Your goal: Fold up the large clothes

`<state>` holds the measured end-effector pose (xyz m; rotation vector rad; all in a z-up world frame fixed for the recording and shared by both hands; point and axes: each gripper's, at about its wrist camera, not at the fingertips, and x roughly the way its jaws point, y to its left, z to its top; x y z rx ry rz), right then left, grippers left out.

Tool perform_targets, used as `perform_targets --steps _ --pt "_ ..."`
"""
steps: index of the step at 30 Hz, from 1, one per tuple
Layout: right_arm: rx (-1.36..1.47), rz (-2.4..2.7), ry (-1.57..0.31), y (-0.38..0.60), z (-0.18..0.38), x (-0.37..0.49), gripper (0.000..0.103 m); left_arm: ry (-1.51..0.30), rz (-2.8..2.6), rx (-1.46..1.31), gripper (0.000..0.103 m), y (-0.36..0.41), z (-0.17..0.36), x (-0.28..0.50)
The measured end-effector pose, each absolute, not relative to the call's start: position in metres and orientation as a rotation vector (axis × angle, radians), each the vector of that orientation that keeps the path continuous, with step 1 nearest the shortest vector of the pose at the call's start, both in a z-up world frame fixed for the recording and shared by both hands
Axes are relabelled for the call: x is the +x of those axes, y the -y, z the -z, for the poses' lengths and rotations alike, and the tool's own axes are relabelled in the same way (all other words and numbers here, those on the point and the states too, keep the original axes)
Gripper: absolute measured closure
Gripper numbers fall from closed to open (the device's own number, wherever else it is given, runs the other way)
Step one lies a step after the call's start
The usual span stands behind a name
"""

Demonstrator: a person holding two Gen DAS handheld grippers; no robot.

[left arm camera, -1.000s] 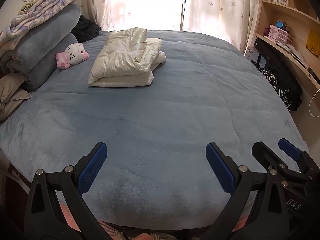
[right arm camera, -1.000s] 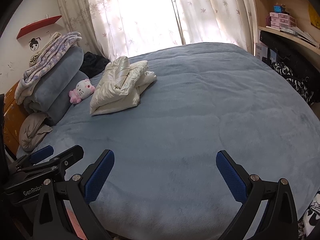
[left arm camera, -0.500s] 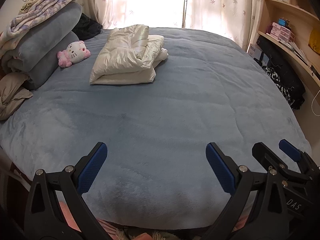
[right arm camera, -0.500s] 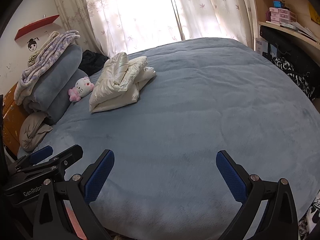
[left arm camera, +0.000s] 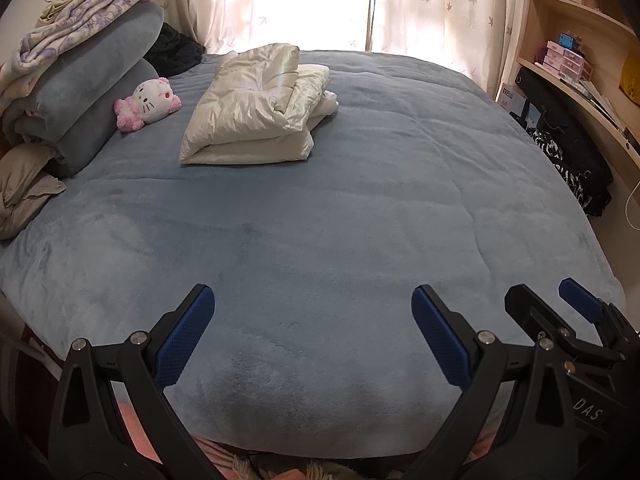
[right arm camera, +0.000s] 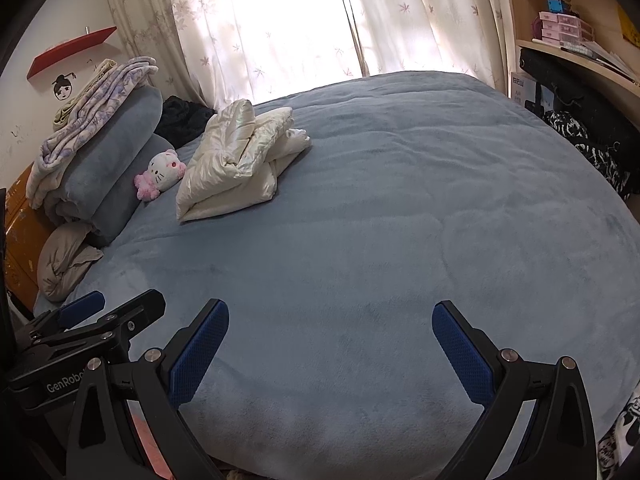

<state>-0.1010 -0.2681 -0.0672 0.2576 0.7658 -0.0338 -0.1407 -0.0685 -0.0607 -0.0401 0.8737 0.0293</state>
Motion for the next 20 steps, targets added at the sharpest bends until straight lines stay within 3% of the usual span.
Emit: perform_targets --steps 20 --pt "0.246 0.037 -0.801 0.253 0.084 -0.083 0.000 -0.894 -0.027 -0.048 0.005 0.057 0.070 -0.136"
